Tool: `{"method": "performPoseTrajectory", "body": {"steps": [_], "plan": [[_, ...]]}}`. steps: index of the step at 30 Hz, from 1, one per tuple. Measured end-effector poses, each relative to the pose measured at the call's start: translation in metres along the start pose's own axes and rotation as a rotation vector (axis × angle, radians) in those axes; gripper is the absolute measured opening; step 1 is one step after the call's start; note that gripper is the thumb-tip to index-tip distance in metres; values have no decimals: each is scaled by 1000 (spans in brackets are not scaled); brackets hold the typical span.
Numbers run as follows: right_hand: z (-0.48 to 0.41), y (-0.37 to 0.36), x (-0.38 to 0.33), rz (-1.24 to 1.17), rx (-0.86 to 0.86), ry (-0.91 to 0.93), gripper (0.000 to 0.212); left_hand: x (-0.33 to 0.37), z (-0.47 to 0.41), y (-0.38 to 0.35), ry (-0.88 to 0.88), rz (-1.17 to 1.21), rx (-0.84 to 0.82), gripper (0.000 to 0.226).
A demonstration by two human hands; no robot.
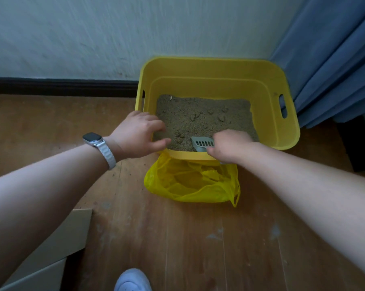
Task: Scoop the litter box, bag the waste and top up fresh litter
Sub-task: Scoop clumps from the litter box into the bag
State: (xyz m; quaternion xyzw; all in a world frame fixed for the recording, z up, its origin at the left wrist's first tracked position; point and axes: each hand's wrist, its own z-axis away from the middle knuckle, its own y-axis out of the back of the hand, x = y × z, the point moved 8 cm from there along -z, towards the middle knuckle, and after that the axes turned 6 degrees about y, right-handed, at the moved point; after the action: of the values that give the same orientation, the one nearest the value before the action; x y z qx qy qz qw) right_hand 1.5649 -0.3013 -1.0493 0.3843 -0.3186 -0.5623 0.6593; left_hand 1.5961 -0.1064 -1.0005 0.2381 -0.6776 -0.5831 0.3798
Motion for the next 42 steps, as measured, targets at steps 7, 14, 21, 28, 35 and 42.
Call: {"method": "performPoseTrajectory", "body": {"steps": [7, 14, 21, 28, 35, 42], "plan": [[-14, -19, 6, -14, -159, -100, 40, 1, 5, -29, -40, -29, 5, 41], [-25, -23, 11, -131, -164, -112, 31, -3, 4, -36, 8, -81, 125, 42], [-32, 1, 25, -276, 12, -52, 20, -3, 4, -35, 11, -77, 163, 40], [-17, 45, 81, -12, 105, 50, 17, -1, 3, -34, -11, -88, 170, 39], [-31, 73, 150, 366, 78, 40, 24, 1, 4, -33, -25, -94, 181, 41], [-53, 58, 169, 478, -82, 59, 25, 2, 5, -32, -18, -106, 189, 39]]}}
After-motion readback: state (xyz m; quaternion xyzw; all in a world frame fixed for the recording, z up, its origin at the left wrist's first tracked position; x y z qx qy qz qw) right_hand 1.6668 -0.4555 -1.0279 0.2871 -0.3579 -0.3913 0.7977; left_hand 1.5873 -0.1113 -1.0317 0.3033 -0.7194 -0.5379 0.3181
